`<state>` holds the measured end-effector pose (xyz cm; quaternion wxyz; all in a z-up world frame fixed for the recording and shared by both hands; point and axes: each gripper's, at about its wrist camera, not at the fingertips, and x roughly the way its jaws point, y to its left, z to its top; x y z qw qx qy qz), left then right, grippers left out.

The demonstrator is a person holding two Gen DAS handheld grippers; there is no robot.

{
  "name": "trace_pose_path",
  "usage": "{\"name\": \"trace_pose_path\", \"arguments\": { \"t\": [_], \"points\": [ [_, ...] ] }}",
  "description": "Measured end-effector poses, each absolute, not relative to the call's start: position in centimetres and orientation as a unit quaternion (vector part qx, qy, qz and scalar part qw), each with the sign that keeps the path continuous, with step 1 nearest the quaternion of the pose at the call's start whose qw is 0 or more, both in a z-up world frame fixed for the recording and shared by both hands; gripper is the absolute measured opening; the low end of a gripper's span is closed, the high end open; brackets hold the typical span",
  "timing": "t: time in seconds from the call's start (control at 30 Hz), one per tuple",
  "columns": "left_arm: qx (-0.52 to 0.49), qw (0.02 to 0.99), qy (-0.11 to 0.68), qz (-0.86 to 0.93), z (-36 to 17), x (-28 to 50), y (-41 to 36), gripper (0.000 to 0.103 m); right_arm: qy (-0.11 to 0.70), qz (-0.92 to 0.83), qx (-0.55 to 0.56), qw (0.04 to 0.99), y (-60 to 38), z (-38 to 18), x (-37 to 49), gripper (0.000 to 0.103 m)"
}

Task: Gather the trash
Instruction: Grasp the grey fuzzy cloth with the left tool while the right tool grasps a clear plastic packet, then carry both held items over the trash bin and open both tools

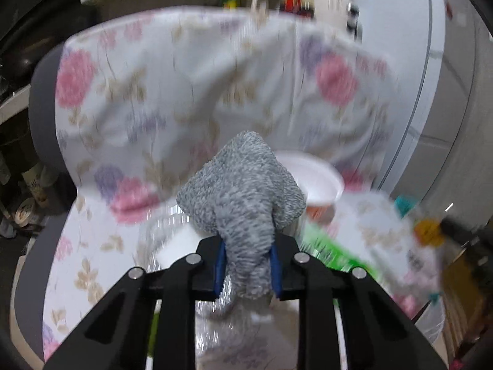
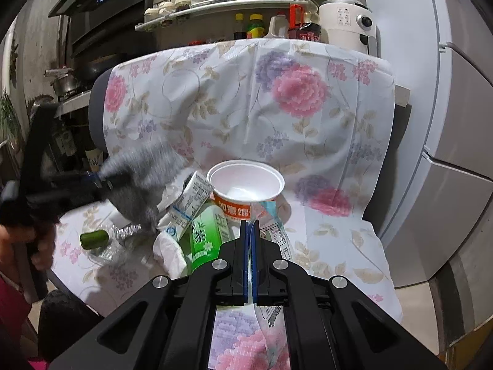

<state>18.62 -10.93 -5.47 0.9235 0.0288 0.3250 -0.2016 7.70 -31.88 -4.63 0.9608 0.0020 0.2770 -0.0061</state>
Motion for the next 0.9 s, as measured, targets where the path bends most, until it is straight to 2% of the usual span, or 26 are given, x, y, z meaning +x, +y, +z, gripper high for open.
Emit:
{"name": "trace_pose_path", "arguments": {
  "t": [0.13, 0.37, 0.9],
  "points": [
    [0.006, 0.932, 0.296, -0.209, -2.0, 17.4, -10.2, 0.021, 0.266, -0.005, 0.018, 0.964, -32.7, -3.7, 7.6, 0.001],
    [-0.019, 0.927, 0.293, -0.235, -0.4, 14.0, -10.4, 0.021, 0.253, -0.007, 0.037, 0.967, -33.7, -2.3, 5.8, 0.001],
    [0.035, 0.863, 0.31, -0.397, -6.1, 4.2, -22.6, 0.022, 0.268, -0.157, 0.026, 0.95, -38.9, -3.1, -5.7, 0.001]
  ]
}}
